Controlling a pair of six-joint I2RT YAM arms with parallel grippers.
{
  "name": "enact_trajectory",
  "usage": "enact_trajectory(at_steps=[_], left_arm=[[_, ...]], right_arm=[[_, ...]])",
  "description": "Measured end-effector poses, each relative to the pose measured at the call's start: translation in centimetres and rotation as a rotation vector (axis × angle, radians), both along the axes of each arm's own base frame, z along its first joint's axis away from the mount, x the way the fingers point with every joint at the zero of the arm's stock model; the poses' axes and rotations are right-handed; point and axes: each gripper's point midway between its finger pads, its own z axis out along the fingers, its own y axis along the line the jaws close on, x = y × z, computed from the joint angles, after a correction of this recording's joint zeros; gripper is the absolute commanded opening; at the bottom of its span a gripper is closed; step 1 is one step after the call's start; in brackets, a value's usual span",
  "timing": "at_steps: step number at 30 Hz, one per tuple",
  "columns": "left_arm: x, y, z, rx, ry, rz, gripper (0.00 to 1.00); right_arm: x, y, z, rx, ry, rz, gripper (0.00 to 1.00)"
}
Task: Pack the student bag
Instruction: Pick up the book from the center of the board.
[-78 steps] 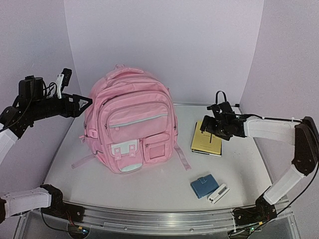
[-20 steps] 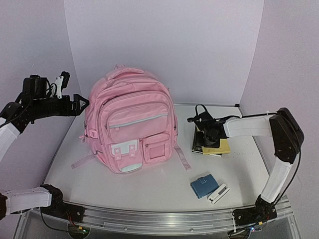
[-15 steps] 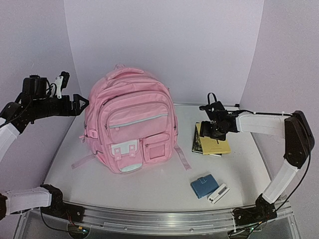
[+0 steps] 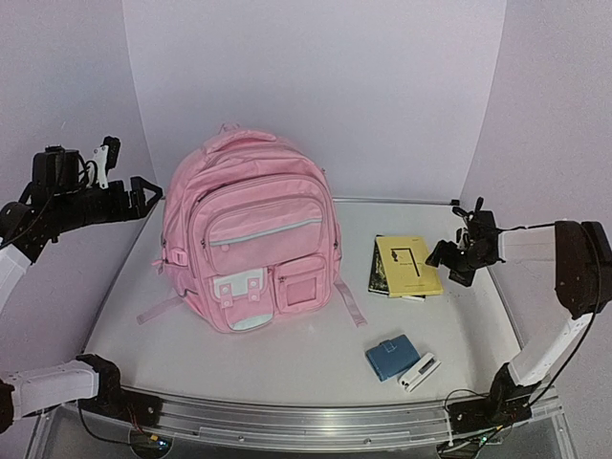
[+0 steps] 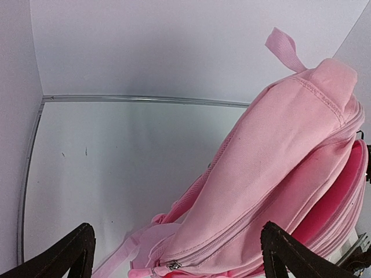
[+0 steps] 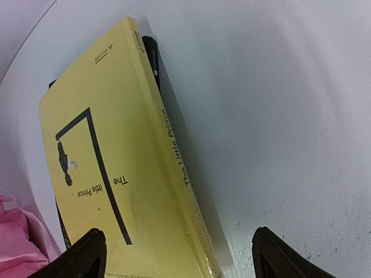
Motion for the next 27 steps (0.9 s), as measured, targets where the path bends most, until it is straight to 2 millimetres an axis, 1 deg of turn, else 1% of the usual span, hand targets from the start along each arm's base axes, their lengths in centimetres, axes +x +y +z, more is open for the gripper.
enact_trajectory(at_steps=[4, 7, 11, 15, 18, 22, 23, 25, 27], left_arm=[[0.0, 0.0, 0.0, -0.004, 0.002, 0.002, 1.0], [0.0, 0.0, 0.0, -0.006, 0.002, 0.001, 1.0], [-0.1, -0.2, 0.0, -0.015, 0.006, -0.006, 1.0], [-0.3, -0.6, 0.1, -0.031, 0.011, -0.025, 1.0], [-0.4, -0.9, 0.1, -0.045, 0.015, -0.043, 1.0], [-0.6, -1.2, 0.2, -0.054, 0.018, -0.061, 1.0], [-0.6, -1.3, 0.2, -0.055, 0.018, -0.064, 1.0], [-0.7, -1.4, 0.2, -0.058, 0.018, -0.07, 1.0], [-0.7, -1.5, 0.2, -0.06, 0.019, -0.076, 1.0]], right_arm=[[0.2, 0.2, -0.5, 0.086, -0.01, 0.035, 0.73], [0.1, 0.5, -1.4, 0.124, 0.003, 0.053, 0.68], [-0.4, 0.8, -2.7, 0.149, 0.031, 0.065, 0.64], [-0.5, 1.2, -2.8, 0.178, 0.017, 0.078, 0.55], [-0.7, 1.7, -3.0, 0.209, 0.016, 0.079, 0.43], [-0.7, 2.1, -3.1, 0.247, 0.008, 0.081, 0.19], [-0.7, 2.3, -3.0, 0.262, 0.002, 0.085, 0.15], [-0.4, 2.8, -2.1, 0.297, -0.028, 0.096, 0.08], [-0.1, 3.1, -0.7, 0.319, -0.066, 0.096, 0.03]])
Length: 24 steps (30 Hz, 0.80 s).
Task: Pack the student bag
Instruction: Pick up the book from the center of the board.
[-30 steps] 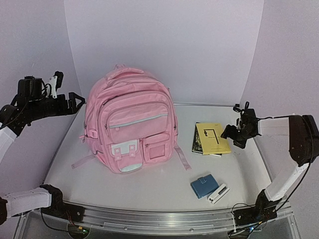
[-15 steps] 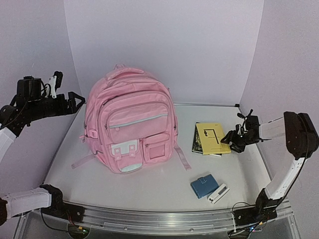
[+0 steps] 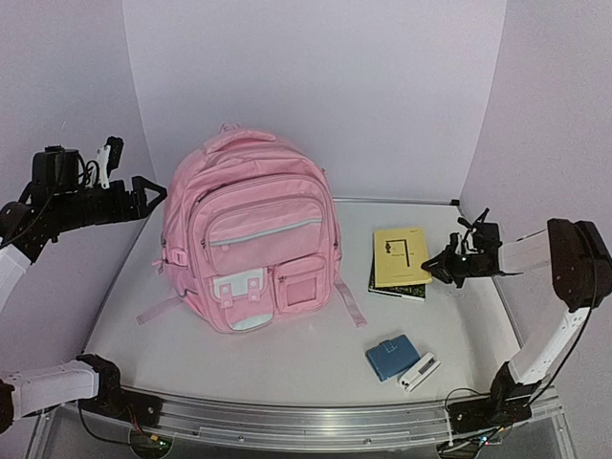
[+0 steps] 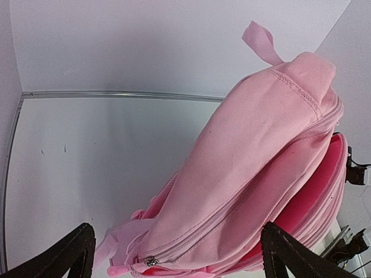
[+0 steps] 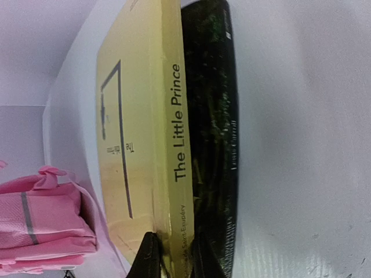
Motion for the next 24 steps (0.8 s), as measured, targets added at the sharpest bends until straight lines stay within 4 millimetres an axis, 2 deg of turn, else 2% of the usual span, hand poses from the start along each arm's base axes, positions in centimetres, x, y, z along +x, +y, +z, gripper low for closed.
enact_trajectory(at_steps=[3, 9, 14, 17, 19, 22, 24], left_arm=[[0.0, -0.2, 0.1, -0.004, 0.0, -0.011, 1.0], [-0.2, -0.9, 1.1, -0.02, -0.01, -0.056, 0.98], [0.4, -1.5, 3.2, -0.017, -0.023, -0.083, 0.97], [0.7, -2.1, 4.8, -0.034, -0.048, -0.114, 0.97], [0.5, -2.6, 5.8, -0.055, -0.059, -0.145, 0.97], [0.0, -3.7, 7.2, -0.102, -0.074, -0.208, 0.97], [-0.3, -4.7, 8.7, -0.147, -0.089, -0.266, 0.97]], right_arm=[[0.2, 0.1, 2.3, 0.012, -0.048, -0.017, 0.0], [-0.7, -0.8, 5.0, 0.008, -0.058, -0.099, 0.0], [-1.6, -1.0, 9.3, 0.031, -0.12, -0.129, 0.0], [-1.6, -0.6, 14.0, 0.053, -0.205, -0.124, 0.0], [-1.4, 0.2, 18.2, 0.066, -0.296, -0.106, 0.0], [-1.7, 2.4, 25.1, 0.09, -0.454, -0.045, 0.0], [-2.6, 4.9, 29.4, 0.115, -0.551, 0.021, 0.0]])
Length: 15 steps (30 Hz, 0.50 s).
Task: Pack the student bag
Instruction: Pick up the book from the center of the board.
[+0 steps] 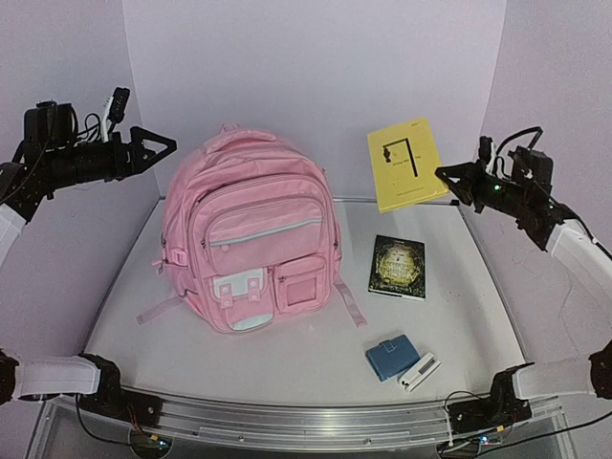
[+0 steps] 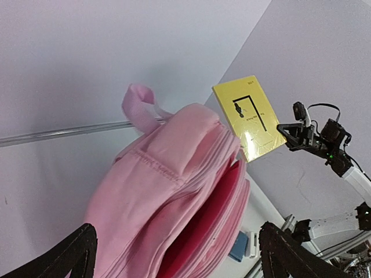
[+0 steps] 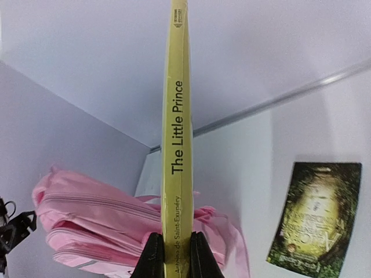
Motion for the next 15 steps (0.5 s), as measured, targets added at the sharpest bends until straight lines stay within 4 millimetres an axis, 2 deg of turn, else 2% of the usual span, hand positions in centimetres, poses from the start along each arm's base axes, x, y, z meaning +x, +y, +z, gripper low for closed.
enact_trajectory(at_steps=[2, 6, 10, 15], left_arm=[[-0.2, -0.8, 1.2, -0.038, -0.009, -0.051, 0.97], [-0.7, -2.7, 3.2, -0.094, -0.016, -0.155, 0.97], [-1.8, -5.1, 4.0, -0.136, -0.009, -0.271, 0.98], [-2.5, -7.4, 4.0, -0.167, 0.02, -0.369, 0.99]], right_arm=[[-1.6, 3.0, 3.8, 0.01, -0.094, 0.084, 0.0], [-5.2, 8.4, 8.4, 0.042, -0.208, 0.261, 0.0], [-8.0, 12.8, 10.1, 0.07, -0.262, 0.409, 0.0], [-9.7, 17.2, 10.0, 0.103, -0.287, 0.534, 0.0]])
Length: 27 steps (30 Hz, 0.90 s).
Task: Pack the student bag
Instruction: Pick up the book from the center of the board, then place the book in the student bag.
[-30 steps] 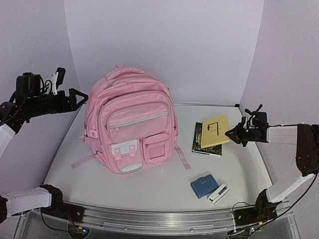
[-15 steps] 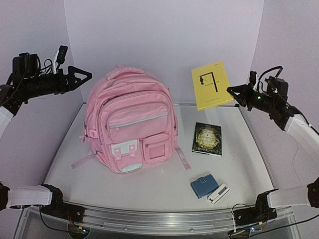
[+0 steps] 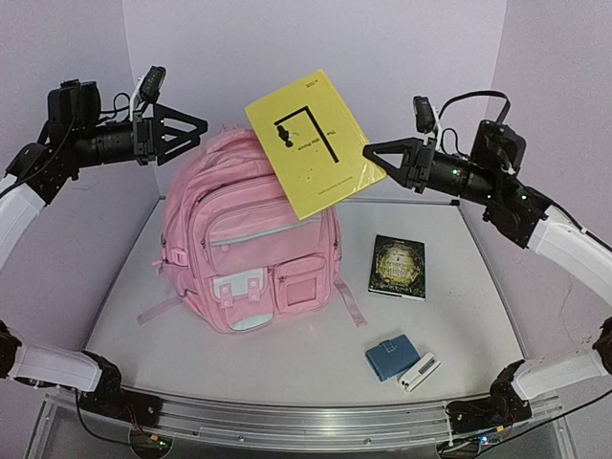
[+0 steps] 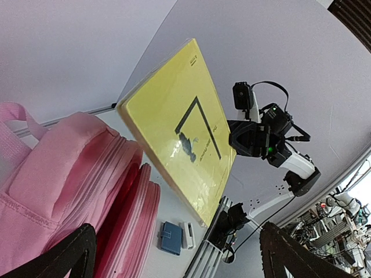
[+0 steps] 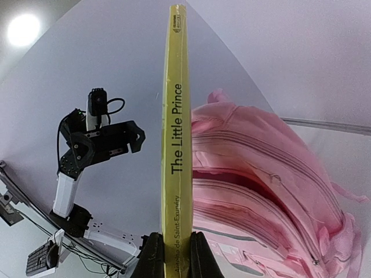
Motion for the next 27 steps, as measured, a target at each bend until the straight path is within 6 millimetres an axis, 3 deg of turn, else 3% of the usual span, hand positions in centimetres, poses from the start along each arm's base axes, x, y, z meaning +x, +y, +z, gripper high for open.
enact_trajectory(at_steps=[7, 13, 15, 19, 23, 27], left_arm=[[-0.4, -0.9, 1.2, -0.048, -0.011, -0.046, 1.0], [-0.3, -1.7, 1.5, -0.072, -0.004, -0.072, 0.99], [-0.1, -1.8, 1.2, -0.072, 0.002, -0.073, 0.94], [0.1, -2.1, 1.0, -0.086, 0.019, -0.082, 0.73], [0.2, -2.4, 1.0, -0.121, 0.015, -0.1, 0.5], [0.2, -2.4, 1.0, -0.146, 0.017, -0.107, 0.04]], right_arm=[[-1.2, 4.1, -0.6, 0.035, -0.006, 0.111, 0.0], [-2.4, 5.5, 1.0, 0.103, -0.051, 0.169, 0.0], [-2.8, 5.7, 1.7, 0.127, -0.07, 0.188, 0.0], [-3.3, 6.3, 2.5, 0.16, -0.096, 0.216, 0.0], [-3.2, 7.0, 2.0, 0.158, -0.093, 0.228, 0.0], [-2.8, 7.6, 1.1, 0.146, -0.075, 0.23, 0.0]])
